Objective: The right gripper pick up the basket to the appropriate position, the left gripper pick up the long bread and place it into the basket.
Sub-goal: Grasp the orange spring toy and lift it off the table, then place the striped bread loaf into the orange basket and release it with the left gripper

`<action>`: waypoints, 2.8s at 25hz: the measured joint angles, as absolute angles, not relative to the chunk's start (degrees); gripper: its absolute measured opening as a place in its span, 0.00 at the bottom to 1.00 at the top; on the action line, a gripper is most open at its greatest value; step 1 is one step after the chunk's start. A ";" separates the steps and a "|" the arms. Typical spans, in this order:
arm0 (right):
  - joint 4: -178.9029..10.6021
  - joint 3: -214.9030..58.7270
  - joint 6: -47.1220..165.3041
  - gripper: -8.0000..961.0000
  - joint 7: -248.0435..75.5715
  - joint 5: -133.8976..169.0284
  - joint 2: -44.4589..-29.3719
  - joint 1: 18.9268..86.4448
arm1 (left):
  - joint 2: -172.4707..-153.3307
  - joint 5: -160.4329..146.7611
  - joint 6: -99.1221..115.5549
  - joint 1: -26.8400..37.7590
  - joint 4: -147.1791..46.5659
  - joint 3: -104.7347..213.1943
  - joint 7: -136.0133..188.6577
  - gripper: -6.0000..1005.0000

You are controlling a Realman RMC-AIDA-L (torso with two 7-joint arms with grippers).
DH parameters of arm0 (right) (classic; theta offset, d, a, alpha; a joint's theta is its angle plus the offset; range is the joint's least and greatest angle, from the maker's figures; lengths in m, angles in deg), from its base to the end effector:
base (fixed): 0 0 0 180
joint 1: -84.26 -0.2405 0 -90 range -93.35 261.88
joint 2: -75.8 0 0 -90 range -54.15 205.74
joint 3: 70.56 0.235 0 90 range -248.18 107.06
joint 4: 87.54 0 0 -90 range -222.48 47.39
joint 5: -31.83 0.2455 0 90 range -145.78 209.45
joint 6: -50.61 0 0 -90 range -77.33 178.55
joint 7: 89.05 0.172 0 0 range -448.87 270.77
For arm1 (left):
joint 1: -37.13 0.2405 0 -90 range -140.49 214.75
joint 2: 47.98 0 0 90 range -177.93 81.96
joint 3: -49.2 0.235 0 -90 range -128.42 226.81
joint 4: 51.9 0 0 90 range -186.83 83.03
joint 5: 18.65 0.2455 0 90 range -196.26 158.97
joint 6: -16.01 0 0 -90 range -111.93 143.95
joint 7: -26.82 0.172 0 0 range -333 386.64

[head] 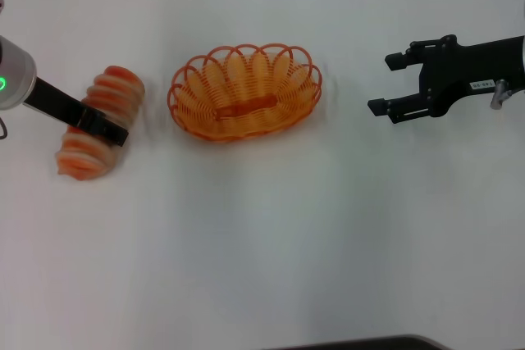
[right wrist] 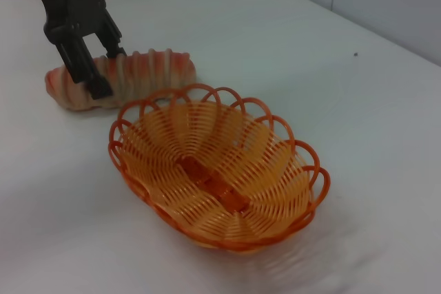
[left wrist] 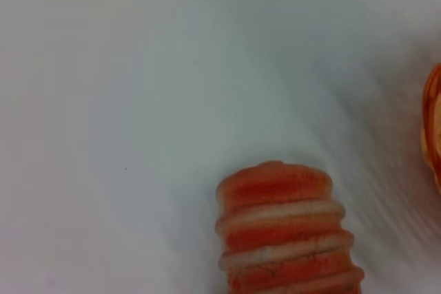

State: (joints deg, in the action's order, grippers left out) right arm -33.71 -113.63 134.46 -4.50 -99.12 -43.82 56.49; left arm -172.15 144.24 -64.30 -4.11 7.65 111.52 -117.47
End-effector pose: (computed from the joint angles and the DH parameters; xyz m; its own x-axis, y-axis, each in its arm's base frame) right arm 0.2878 0.3716 0.0193 0.9270 -0.3375 -0.1639 -0.3742 -0.8631 -0.3392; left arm -0.2258 0.4107 -0.0252 0.5887 0.7967 -0.1366 0.6430 -0.5640 -0.5182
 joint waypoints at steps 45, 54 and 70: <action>-33.85 -114.07 134.34 0.89 -4.41 -99.12 -43.91 56.40 | -171.78 143.01 -65.24 -4.18 9.41 109.41 -113.13 0.43; -33.58 -114.06 134.60 0.89 -4.36 -99.12 -43.81 56.43 | -170.00 135.89 -73.16 -5.61 18.72 102.19 -94.29 0.34; -33.78 -114.07 135.04 0.89 -4.22 -99.08 -43.91 56.49 | -172.31 125.89 -67.06 -8.21 16.43 120.33 -79.53 0.25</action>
